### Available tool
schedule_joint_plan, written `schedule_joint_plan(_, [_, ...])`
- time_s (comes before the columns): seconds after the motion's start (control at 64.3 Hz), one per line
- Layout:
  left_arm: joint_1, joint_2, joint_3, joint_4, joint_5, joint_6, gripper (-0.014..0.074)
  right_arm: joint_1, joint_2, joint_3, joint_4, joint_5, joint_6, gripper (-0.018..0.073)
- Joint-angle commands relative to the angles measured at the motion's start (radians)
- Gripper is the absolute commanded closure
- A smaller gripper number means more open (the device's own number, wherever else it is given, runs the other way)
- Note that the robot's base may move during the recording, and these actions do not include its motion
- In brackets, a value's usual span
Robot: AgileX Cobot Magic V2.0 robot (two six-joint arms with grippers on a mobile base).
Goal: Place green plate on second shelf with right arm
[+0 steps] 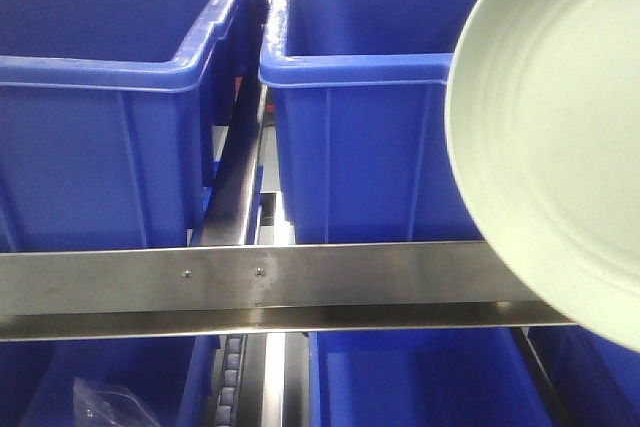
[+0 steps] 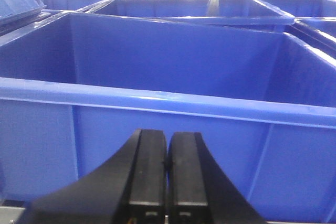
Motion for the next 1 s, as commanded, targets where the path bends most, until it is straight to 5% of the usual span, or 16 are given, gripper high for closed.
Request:
schedule_joint_plan(0.0, [0.0,-0.016,0.042,-0.006,-0.082,-0.001,0.0466,-0.005,0.014,-0.025,0.005,-0.118,0.006,0.0505])
schedule_joint_plan(0.327, [0.0,-0.016,0.042,-0.006,-0.082,-0.001,0.0466,-0.005,0.014,-0.025,0.005,-0.124,0.004,0.0505])
schedule_joint_plan(0.685, [0.0,-0.016,0.042,-0.006,-0.082,-0.001,0.0466,-0.003,0.014,-0.081,0.009,-0.439,0.072,0.0505])
schedule_joint_plan(0.98, [0.0,-0.016,0.042,-0.006,-0.082,-0.001,0.0466,-0.003,0.202,-0.324,0.009,-0.31,0.072,0.0505])
